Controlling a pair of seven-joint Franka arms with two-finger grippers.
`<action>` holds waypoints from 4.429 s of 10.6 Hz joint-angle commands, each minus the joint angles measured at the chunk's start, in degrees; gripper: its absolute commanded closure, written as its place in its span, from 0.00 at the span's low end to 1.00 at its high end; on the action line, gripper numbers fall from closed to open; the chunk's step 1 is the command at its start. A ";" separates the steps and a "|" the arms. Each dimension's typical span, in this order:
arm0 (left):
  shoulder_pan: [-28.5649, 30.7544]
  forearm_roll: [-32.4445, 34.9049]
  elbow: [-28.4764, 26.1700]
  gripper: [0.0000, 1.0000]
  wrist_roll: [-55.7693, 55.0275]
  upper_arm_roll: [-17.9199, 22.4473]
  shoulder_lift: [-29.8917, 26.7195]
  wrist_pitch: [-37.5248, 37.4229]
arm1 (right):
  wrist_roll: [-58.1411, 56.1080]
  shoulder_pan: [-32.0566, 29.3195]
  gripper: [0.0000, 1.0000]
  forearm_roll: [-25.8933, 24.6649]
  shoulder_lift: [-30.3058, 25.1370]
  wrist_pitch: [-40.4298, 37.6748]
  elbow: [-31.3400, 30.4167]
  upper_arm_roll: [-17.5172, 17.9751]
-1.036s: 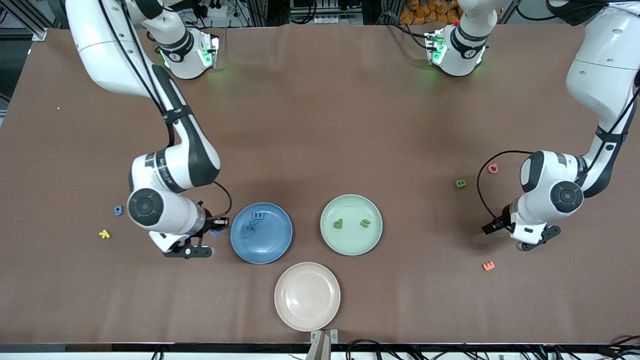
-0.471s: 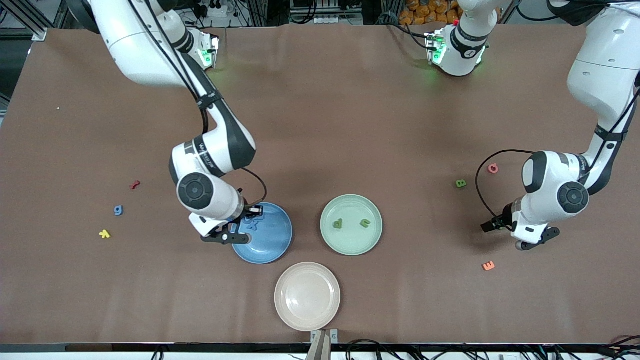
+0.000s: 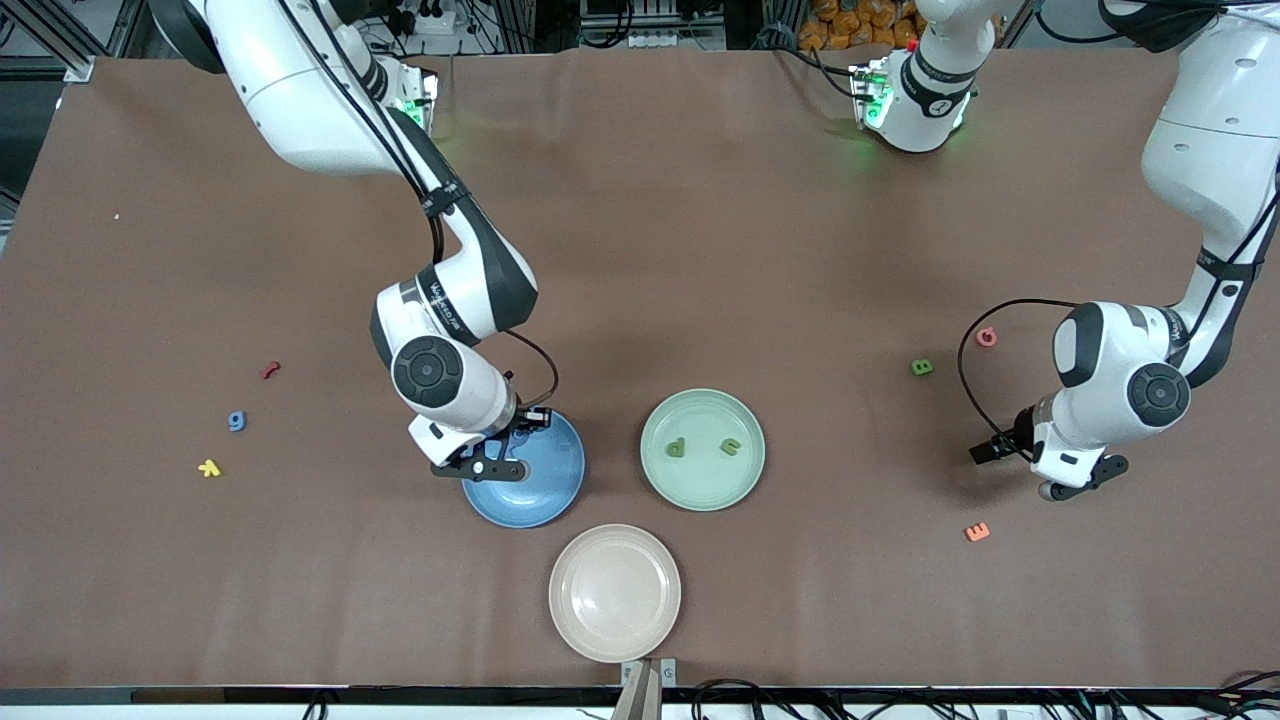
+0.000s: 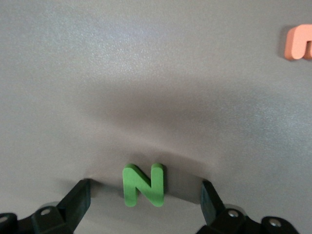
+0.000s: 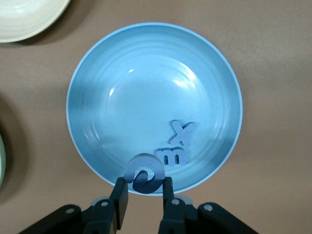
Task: Sort letters by color into matching plates
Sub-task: 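Carry the G over the blue plate and open the right gripper, then carry the green N to the green plate with the left gripper, then release the N on the green plate while the right gripper reaches blue 6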
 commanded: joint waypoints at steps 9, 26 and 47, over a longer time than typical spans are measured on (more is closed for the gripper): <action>-0.53 -1.50 2.08 1.00 1.24 -0.26 0.19 0.36 | -9.84 -5.78 0.00 -2.21 -0.17 0.22 0.32 -0.49; -21.18 -2.03 8.16 1.00 -25.37 -2.63 -0.78 -0.25 | -11.53 -30.04 0.00 -7.30 -0.96 0.14 -1.26 -7.78; -32.26 -5.63 12.20 0.77 -43.13 -7.20 2.55 4.05 | -13.64 -35.06 0.02 -2.22 -2.90 9.27 -16.29 -7.08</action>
